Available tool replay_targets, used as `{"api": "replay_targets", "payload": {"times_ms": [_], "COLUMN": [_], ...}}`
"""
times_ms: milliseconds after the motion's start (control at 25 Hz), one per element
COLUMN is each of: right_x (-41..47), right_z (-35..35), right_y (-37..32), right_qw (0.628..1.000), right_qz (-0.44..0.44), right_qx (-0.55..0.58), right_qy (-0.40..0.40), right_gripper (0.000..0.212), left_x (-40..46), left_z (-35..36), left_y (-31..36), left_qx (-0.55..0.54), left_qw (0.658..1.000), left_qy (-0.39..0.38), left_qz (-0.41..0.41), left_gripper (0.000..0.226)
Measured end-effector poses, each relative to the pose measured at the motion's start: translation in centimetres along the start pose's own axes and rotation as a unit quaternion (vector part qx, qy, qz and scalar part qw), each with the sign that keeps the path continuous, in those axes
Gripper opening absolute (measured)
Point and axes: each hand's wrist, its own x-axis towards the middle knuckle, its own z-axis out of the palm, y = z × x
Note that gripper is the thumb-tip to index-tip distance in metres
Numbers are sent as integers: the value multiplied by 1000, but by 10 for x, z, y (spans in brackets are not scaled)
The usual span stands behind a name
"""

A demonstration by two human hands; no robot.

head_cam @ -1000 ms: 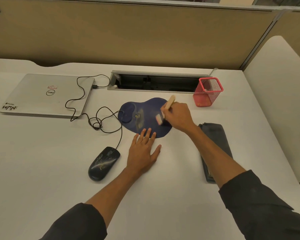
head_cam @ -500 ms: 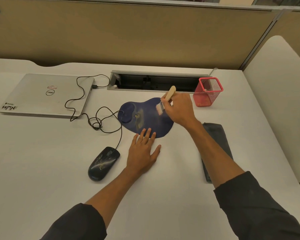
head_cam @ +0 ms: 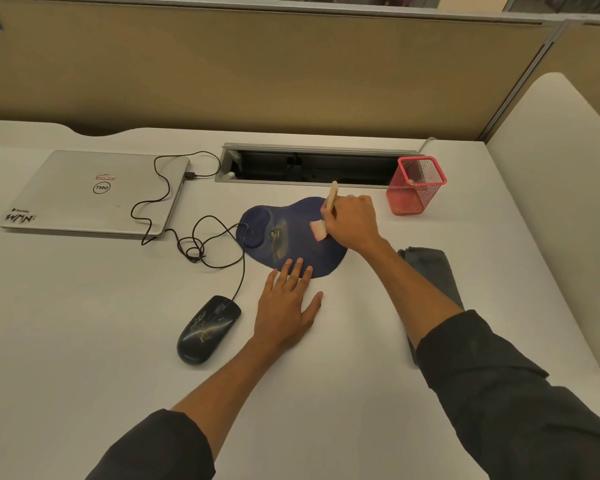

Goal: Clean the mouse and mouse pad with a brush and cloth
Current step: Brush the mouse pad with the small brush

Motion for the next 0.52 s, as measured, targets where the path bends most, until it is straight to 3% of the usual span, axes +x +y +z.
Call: {"api": "replay_targets", "payload": {"times_ms": [160,280,440,520], "right_x": [12,6,15,9], "right_z": [-5,0,1,8], "right_y": [-4,-5,-7,-10], "right_qw": [997,1000,996,997], "right_qz": [-14,-27,-5,10], "right_qx": [35,-9,67,78], "right_qy": [69,-5,54,13], "right_gripper": [28,29,29,31], "left_x": [1,1,1,1], "left_z": [0,0,0,0], "left_y": [-1,0,0,0], "left_qx": [4,0,5,0], "left_qw": [1000,1000,1000,1000], "left_qy": [0,-4,-1,-2], "left_qz": [-1,-2,-3,-3], "left_gripper": [63,63,64,63]}}
